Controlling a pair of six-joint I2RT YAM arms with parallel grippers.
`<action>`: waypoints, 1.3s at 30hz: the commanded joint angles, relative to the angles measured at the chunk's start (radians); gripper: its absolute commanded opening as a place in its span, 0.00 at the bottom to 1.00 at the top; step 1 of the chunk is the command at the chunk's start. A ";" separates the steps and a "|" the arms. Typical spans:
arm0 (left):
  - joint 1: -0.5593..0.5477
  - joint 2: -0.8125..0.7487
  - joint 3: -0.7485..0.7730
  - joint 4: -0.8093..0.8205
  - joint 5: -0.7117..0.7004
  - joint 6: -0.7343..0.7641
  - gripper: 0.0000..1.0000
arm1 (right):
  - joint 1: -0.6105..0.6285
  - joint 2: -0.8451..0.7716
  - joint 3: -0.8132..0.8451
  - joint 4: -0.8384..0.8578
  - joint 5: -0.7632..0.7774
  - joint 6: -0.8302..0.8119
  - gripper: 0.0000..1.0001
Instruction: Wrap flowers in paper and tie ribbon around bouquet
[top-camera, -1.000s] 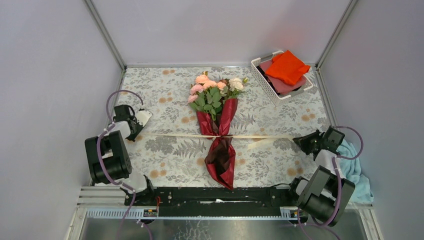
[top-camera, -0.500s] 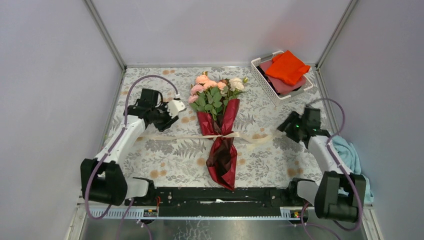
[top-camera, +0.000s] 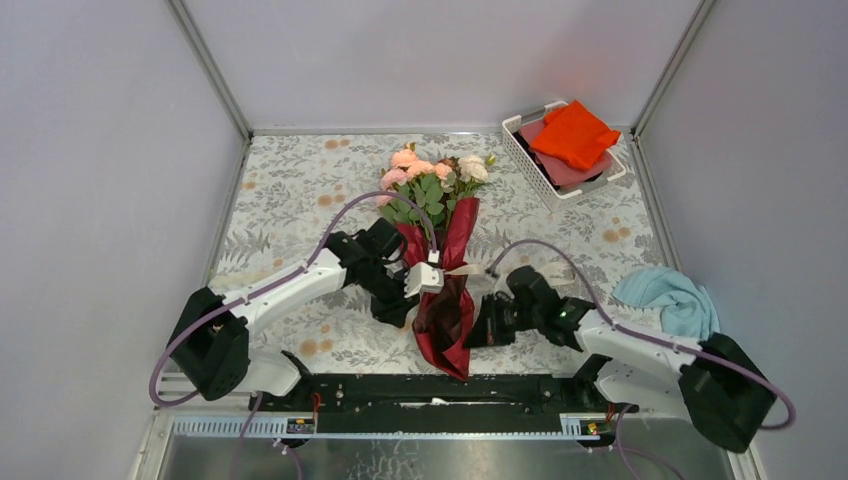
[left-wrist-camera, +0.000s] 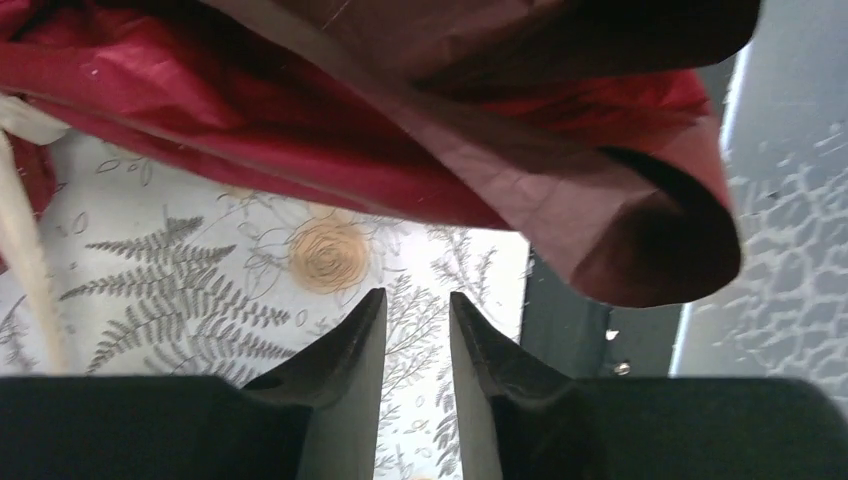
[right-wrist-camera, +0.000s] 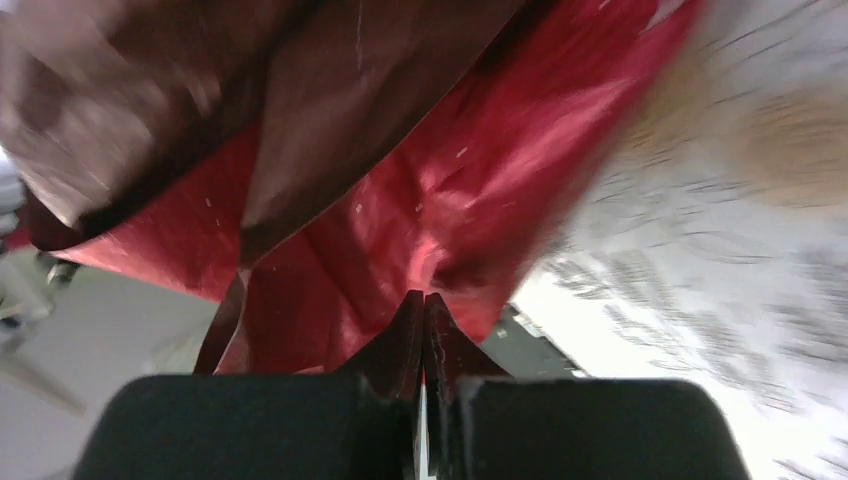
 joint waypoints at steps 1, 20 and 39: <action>-0.012 -0.006 0.025 0.044 0.141 -0.068 0.38 | 0.148 0.116 -0.006 0.433 -0.169 0.203 0.00; -0.217 0.135 -0.064 0.440 -0.008 -0.203 0.52 | 0.150 0.609 -0.041 0.666 0.062 0.258 0.00; -0.605 0.292 -0.154 0.522 -0.391 0.000 0.52 | 0.035 0.118 0.113 -0.135 0.368 0.142 0.02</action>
